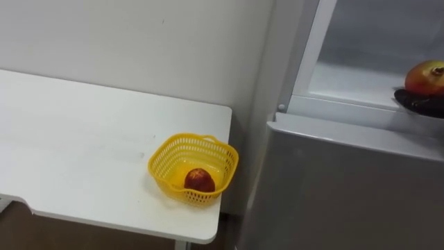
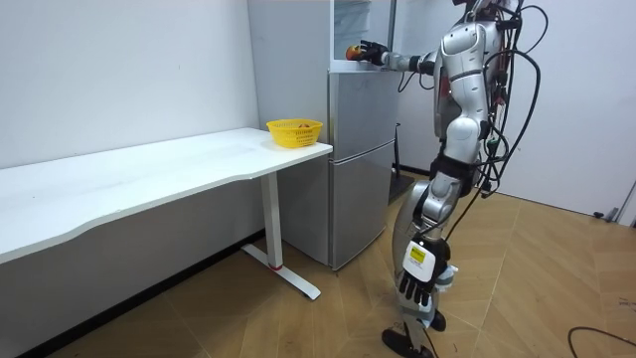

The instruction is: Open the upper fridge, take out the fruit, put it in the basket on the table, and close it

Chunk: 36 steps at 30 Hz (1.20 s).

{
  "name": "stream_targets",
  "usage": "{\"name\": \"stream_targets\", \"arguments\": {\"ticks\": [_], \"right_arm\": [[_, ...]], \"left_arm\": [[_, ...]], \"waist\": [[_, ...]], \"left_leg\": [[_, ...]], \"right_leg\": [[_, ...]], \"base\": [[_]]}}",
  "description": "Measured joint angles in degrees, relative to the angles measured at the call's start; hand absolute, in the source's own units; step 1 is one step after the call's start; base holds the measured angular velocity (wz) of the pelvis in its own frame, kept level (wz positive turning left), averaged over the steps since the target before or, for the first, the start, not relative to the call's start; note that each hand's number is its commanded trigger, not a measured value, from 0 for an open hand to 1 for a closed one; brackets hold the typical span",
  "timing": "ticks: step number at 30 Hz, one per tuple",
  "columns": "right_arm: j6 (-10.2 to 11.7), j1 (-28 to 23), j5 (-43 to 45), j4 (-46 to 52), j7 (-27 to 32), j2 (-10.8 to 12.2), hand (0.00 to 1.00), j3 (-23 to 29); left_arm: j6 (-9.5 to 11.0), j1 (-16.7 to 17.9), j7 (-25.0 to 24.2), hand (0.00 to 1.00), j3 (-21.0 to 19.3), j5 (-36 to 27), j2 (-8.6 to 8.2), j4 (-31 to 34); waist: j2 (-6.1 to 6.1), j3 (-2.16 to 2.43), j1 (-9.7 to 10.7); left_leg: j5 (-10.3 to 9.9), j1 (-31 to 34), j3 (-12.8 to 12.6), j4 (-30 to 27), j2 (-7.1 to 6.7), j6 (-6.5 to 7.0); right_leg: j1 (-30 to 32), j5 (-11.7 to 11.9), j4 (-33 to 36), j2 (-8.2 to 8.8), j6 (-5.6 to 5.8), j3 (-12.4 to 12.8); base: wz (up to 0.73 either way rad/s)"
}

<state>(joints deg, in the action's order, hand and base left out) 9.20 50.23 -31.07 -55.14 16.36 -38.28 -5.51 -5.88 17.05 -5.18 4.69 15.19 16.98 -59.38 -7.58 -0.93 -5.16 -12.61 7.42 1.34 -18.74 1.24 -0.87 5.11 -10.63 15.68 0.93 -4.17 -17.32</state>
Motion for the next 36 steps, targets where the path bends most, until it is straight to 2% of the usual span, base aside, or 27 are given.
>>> {"name": "stream_targets", "arguments": {"ticks": [15, 25, 26, 27, 28, 36], "right_arm": [[0.7, 0.4, 5.2, -2.9, -2.4, -1.5, 0.0, -2.2], [-1.4, 0.4, 6.4, -3.0, -2.8, -2.2, 0.0, -2.1], [-1.7, 0.4, 6.4, -3.0, -2.8, -2.3, 0.28, -2.1], [-1.7, 0.4, 6.4, -3.0, -2.8, -2.4, 0.67, -2.1], [-1.8, 0.4, 6.4, -3.0, -2.8, -2.4, 1.0, -2.1], [-1.6, 0.4, 6.5, -3.6, -2.8, -2.7, 1.0, -2.3]], "left_arm": [[0.0, -0.9, -0.7, 0.0, 0.1, 0.0, -0.11, 0.2], [-0.2, -1.5, -2.0, 0.0, 0.1, 0.0, -0.1, 0.0], [-0.2, -1.5, -2.2, 0.0, 0.1, 0.0, -0.1, 0.0], [-0.2, -1.5, -2.2, 0.0, 0.1, 0.0, -0.1, 0.0], [-0.2, -1.4, -2.4, 0.0, 0.0, 0.0, -0.1, 0.0], [-0.1, -1.4, -3.2, 0.0, 0.1, 0.0, -0.09, 0.2]], "waist": [[0.21, -0.03, -0.3], [-0.45, -0.12, -1.0], [-0.47, -0.12, -1.2], [-0.47, -0.12, -1.2], [-0.48, -0.13, -1.3], [-0.41, -0.16, -1.5]], "left_leg": [[0.6, 0.5, 1.1, 0.1, -0.1, -0.29], [0.8, 0.5, 1.2, 0.1, -0.06, -0.44], [0.8, 0.5, 1.2, 0.1, -0.06, -0.44], [0.8, 0.5, 1.2, 0.1, -0.07, -0.44], [0.8, 0.5, 1.2, 0.1, -0.06, -0.44], [1.0, 0.7, 1.4, 0.1, 0.14, -0.64]], "right_leg": [[0.1, -0.1, -0.1, 0.06, 0.19, -0.6], [0.1, -0.1, -0.1, 0.0, 0.0, -0.8], [0.0, 0.0, -0.1, 0.01, -0.07, -0.8], [0.0, 0.0, -0.1, 0.01, -0.09, -0.8], [0.0, 0.0, -0.1, 0.0, -0.09, -0.8], [-0.2, 0.0, -0.7, -0.19, -0.04, -1.3]], "base": [[0.03], [0.0], [0.0], [0.0], [0.0], [0.02]]}}
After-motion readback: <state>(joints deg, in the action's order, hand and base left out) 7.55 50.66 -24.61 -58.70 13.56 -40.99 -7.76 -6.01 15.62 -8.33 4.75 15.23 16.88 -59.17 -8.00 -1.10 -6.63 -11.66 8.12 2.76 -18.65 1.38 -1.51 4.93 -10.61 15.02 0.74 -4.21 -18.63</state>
